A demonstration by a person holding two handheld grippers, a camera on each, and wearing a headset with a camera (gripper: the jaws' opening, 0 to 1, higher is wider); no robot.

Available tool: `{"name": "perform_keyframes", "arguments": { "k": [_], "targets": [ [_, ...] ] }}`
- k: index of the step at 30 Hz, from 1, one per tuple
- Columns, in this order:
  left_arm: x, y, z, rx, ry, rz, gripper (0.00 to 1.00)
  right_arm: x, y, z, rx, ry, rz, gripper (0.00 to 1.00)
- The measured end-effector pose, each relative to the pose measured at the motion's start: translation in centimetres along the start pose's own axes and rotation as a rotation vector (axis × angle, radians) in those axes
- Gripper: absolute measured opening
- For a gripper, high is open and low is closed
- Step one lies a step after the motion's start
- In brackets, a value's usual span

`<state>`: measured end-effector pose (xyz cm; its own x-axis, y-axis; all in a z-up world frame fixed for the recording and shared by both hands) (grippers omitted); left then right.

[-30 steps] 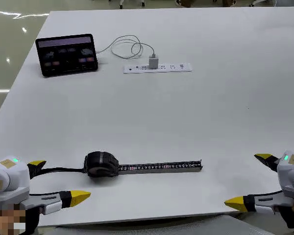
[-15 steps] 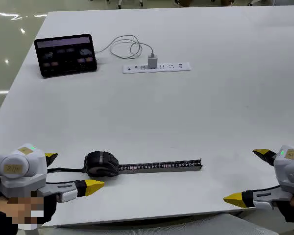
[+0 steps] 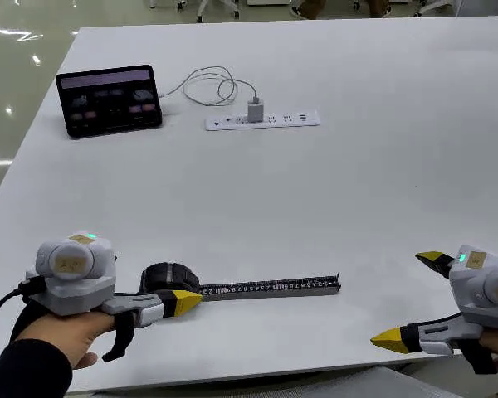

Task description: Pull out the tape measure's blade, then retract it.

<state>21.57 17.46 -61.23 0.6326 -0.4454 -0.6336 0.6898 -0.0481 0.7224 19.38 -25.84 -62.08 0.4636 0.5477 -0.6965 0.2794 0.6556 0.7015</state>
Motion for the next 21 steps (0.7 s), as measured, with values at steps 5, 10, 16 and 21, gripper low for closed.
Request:
{"name": "perform_keyframes", "arguments": {
  "k": [5, 10, 16, 21],
  "targets": [
    [0.7, -0.5, -0.2, -0.071, 0.033, -0.004, 1.0, 0.6, 0.5, 0.1, -0.034, 0.026, -0.013, 1.0],
    [1.5, -0.9, -0.8, -0.115, 0.12, -0.023, 1.0, 1.0, 0.7, 0.7, -0.051, 0.039, -0.021, 0.99],
    [2.4, -1.1, -0.4, -0.152, 0.156, 0.002, 0.99, 1.7, 1.1, 1.3, -0.068, 0.055, -0.035, 0.97],
    [3.3, -1.6, -0.2, -0.162, 0.166, 0.008, 0.98, 2.6, 1.7, 1.6, -0.092, 0.081, -0.038, 0.96]
  ]
}}
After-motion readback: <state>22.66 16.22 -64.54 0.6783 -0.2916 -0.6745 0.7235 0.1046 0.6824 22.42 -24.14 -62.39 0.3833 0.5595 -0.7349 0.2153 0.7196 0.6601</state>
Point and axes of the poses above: the centre of the closed fingertips' face, and the gripper's own axes: x roughly forward along the fingers, z roughly to its right, y roughly out of its top, the point moved 10 cm from there along -x, roughly backward along the fingers, and after that the axes turned 9 degrees about -x, right-handed, at the moved point
